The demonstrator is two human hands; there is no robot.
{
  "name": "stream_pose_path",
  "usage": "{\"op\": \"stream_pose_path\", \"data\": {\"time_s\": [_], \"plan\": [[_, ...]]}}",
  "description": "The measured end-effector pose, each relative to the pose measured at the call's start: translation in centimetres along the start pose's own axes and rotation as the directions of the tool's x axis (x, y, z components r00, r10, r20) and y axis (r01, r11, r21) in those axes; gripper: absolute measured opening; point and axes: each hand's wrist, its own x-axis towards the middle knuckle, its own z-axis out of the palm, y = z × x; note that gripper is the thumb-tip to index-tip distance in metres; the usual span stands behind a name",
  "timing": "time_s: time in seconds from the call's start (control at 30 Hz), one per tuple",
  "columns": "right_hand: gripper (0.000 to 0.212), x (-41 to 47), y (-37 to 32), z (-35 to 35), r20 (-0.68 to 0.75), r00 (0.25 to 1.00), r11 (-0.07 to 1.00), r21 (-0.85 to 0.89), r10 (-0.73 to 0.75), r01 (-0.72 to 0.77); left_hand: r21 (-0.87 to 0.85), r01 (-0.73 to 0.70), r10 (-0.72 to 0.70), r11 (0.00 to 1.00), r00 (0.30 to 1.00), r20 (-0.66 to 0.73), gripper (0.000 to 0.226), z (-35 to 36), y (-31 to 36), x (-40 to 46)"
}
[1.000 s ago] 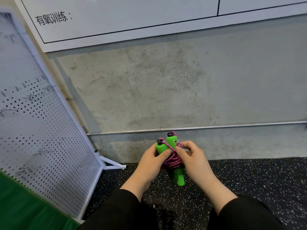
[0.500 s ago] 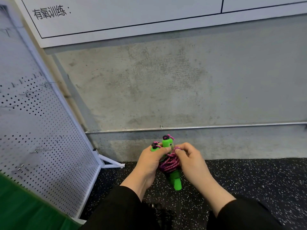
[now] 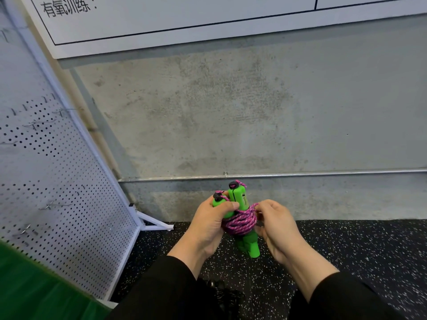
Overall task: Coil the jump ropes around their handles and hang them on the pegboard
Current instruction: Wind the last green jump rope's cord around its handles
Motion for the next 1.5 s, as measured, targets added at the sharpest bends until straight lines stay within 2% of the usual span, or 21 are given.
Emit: {"op": "stream_pose_path", "data": {"time_s": [0.1, 0.17, 0.27, 0.4, 0.53, 0.63, 0.73, 0.8, 0.9, 0.97, 1.03, 1.13, 1.2, 1.3, 1.37, 1.5], "plan": [[0.010, 0.1, 0.2, -0.3, 0.034, 0.999, 0.999, 0.024, 0.039, -0.040, -0.026, 0.046, -0.045, 0.999, 0.999, 0.009, 0.021, 0.0, 0.0, 0.1], [0.011, 0.2, 0.1, -0.7, 0.024, 0.999, 1.000, -0.018, -0.023, 0.023, -0.041, 0.077, -0.077, 0.996, 0.997, 0.006, 0.023, 0.0, -0.1, 0.1], [0.026, 0.2, -0.3, -0.9, 0.012, 0.967, 0.913, -0.328, -0.255, 0.244, -0.066, 0.104, -0.106, 0.992, 0.994, -0.034, 0.027, 0.3, -0.2, 0.2], [0.027, -0.3, 0.0, -0.3, 0.051, 0.939, 0.774, -0.553, -0.339, 0.309, -0.123, 0.091, -0.104, 0.988, 0.990, -0.099, 0.022, 0.6, -0.1, 0.4], [0.031, -1.2, -0.2, 0.3, 0.180, 0.945, 0.754, -0.570, -0.272, 0.325, -0.147, 0.068, -0.098, 0.987, 0.973, -0.211, 0.025, 0.0, -0.2, 0.9], [0.023, -1.6, -0.2, 0.5, 0.289, 0.937, 0.740, -0.584, -0.195, 0.334, -0.158, 0.076, -0.114, 0.984, 0.962, -0.247, 0.035, -0.6, -0.2, 0.9], [0.046, -1.5, 0.7, 0.3, 0.314, 0.933, 0.635, -0.688, -0.173, 0.350, -0.160, 0.101, -0.131, 0.982, 0.973, -0.192, 0.046, -0.6, -0.2, 0.9], [0.056, -1.4, 0.8, 0.4, 0.277, 0.945, 0.670, -0.670, -0.174, 0.320, -0.159, 0.116, -0.136, 0.981, 0.983, -0.126, 0.056, -0.4, -0.1, 0.9], [0.056, -0.9, 0.7, 0.4, 0.200, 0.963, 0.776, -0.573, -0.179, 0.263, -0.143, 0.114, -0.126, 0.983, 0.989, -0.077, 0.068, -0.6, 0.3, 0.9], [0.054, -0.6, 0.8, 0.5, 0.166, 0.971, 0.834, -0.500, -0.171, 0.233, -0.088, 0.101, -0.106, 0.991, 0.993, -0.046, 0.062, -0.9, 0.2, 0.8], [0.053, -0.5, 1.1, 0.6, 0.150, 0.978, 0.869, -0.454, -0.144, 0.198, 0.011, 0.067, -0.067, 0.998, 0.998, -0.018, 0.044, -1.2, -0.3, 0.6], [0.047, -0.4, 1.4, 0.5, 0.141, 0.979, 0.847, -0.495, -0.145, 0.196, 0.092, 0.009, -0.007, 0.996, 1.000, -0.025, 0.027, -1.9, -0.7, 0.3], [0.043, -0.6, 1.3, 0.8, 0.165, 0.968, 0.775, -0.581, -0.187, 0.249, 0.138, -0.006, 0.014, 0.990, 0.998, -0.062, 0.023, -2.2, -0.5, 0.2], [0.066, -1.3, 1.1, 1.6, 0.198, 0.950, 0.695, -0.648, -0.241, 0.311, 0.192, -0.036, 0.055, 0.981, 0.994, -0.095, 0.021, -2.1, -0.2, -0.1], [0.069, -1.9, 0.9, 2.3, 0.233, 0.939, 0.692, -0.635, -0.252, 0.343, 0.188, -0.051, 0.067, 0.981, 0.994, -0.084, 0.023, -1.6, 0.1, -0.5], [0.055, -2.4, 0.6, 2.8, 0.263, 0.935, 0.763, -0.544, -0.239, 0.349, 0.165, -0.077, 0.086, 0.983, 0.995, -0.045, 0.036, -1.0, 0.4, -1.4]]}}
